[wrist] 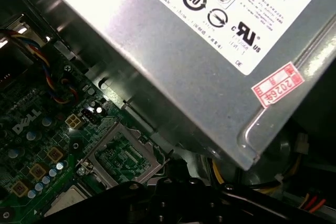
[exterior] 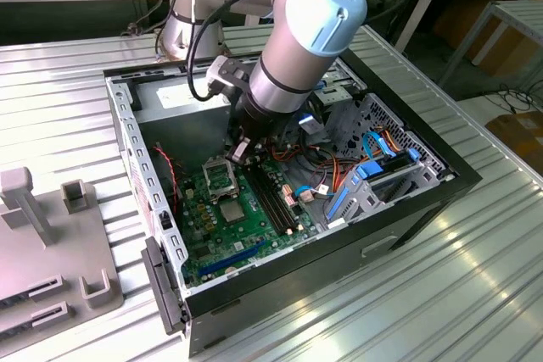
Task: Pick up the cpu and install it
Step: 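Close the cpu cover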
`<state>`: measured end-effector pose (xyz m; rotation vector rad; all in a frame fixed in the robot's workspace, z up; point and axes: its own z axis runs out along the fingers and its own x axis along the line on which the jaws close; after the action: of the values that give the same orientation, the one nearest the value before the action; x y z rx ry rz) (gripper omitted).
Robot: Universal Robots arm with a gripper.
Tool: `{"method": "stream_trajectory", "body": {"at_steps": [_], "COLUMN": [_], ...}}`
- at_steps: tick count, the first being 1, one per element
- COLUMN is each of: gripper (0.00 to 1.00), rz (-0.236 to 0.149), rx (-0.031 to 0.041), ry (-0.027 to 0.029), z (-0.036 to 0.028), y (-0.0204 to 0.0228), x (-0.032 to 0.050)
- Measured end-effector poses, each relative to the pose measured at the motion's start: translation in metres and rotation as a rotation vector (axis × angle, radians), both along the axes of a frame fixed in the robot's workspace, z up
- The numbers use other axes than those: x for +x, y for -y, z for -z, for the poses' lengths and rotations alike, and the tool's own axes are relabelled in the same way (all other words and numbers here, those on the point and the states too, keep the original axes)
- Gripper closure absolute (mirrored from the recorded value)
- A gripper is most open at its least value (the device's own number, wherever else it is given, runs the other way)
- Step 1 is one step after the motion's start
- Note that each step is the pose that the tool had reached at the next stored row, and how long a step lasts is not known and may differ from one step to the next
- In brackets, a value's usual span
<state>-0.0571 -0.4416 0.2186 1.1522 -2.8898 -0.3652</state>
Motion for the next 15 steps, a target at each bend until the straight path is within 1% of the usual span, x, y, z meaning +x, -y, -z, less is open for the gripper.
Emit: {"method": "stream_trajectory", "body": {"at_steps": [3, 9, 15], "gripper": [0.89, 0.89, 0.89], "rz": [-0.001, -0.001, -0.002], "rx": [-0.0001, -0.0001, -0.0001], "ry": [0.0, -0.0001, 0.0], "z": [-0.0013, -0.0056, -0.0084], "y": [0.001, 0.0015, 0.0027], "x": [-0.0002, -0.0002, -0.0004]}}
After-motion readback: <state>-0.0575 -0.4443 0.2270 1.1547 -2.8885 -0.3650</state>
